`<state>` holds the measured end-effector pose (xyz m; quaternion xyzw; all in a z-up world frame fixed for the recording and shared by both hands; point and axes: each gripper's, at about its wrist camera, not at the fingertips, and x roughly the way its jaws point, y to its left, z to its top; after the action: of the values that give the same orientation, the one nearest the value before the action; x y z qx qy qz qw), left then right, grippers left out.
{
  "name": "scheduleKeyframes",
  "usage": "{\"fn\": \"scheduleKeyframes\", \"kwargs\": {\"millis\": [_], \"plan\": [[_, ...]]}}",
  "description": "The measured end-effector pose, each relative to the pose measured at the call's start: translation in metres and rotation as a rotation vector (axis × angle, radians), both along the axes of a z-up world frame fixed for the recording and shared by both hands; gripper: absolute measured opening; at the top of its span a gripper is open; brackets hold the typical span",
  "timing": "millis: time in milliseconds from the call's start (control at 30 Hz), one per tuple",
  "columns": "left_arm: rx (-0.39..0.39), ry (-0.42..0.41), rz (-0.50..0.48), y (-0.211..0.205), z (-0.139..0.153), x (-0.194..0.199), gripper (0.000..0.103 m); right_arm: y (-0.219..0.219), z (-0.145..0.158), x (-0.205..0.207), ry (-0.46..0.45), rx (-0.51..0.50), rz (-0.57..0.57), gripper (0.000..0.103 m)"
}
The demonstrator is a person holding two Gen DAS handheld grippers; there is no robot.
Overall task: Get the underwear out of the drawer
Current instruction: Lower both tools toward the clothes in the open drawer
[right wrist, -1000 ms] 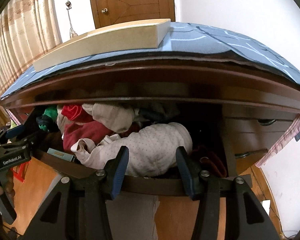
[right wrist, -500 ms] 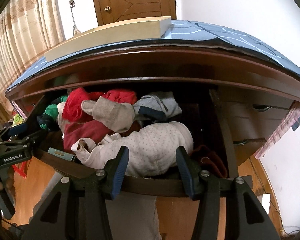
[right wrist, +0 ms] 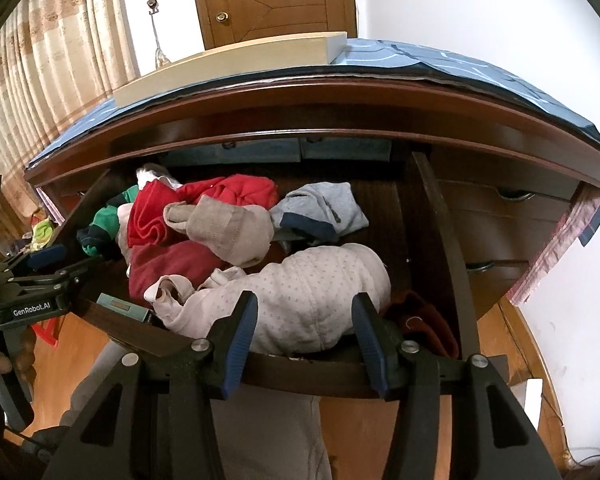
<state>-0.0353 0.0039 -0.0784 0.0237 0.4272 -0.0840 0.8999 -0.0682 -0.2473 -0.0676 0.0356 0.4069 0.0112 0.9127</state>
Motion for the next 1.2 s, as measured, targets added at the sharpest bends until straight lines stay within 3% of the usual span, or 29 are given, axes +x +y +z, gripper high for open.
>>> {"fn": "scheduleKeyframes", "kwargs": {"millis": [300, 1200], "plan": [[0.033, -0.04, 0.02, -0.0062, 0.0011, -0.0034, 0.099, -0.0009, 0.0015, 0.0007, 0.024, -0.006, 0.015, 0.052], [0.014, -0.013, 0.02, -0.003, -0.0001, -0.0008, 0.102, -0.0018, 0.001, -0.001, 0.002, 0.007, -0.008, 0.053]]}}
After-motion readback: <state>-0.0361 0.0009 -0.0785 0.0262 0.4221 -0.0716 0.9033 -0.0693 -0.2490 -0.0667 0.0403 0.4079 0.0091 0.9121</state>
